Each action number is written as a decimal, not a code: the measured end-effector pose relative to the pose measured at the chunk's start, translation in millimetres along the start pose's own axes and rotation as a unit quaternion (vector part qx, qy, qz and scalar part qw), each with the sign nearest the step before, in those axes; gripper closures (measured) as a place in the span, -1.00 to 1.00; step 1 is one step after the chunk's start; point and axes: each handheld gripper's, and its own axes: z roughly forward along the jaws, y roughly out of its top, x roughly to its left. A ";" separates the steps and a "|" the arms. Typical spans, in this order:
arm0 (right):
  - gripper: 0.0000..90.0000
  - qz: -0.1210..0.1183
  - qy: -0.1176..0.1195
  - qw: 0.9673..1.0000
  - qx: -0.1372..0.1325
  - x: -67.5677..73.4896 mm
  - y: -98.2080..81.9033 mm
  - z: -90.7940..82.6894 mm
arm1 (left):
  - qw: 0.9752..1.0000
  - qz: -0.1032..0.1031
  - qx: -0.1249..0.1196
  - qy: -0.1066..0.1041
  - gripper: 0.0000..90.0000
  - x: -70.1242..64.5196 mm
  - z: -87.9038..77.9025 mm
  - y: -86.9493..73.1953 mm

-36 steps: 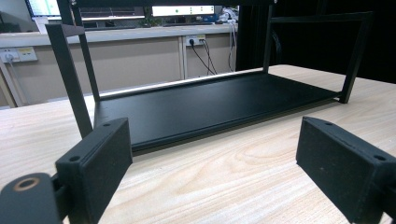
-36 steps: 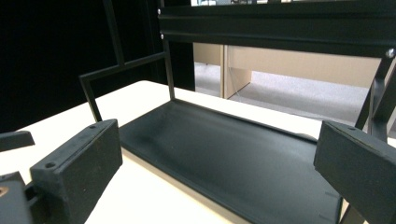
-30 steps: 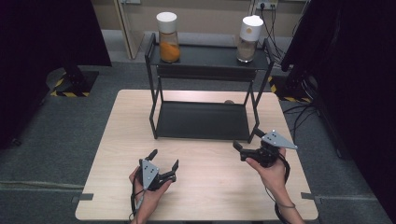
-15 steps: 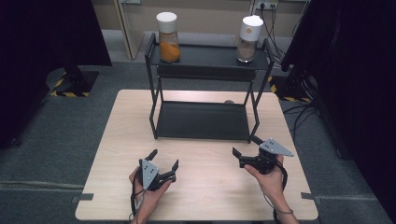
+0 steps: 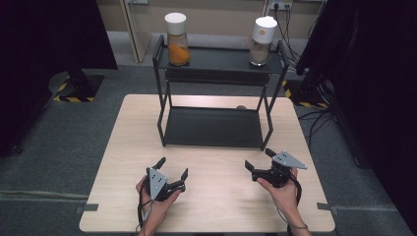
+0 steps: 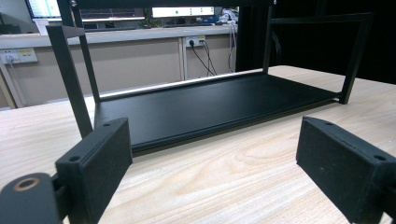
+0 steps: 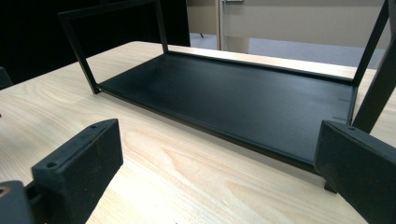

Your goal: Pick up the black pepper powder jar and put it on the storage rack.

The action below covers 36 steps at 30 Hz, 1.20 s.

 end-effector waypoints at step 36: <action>-0.95 0.023 -0.024 0.999 0.009 -10.5 -28.7 -10.7 | 1.000 0.000 -0.001 0.001 -0.78 -0.2 -0.3 -0.4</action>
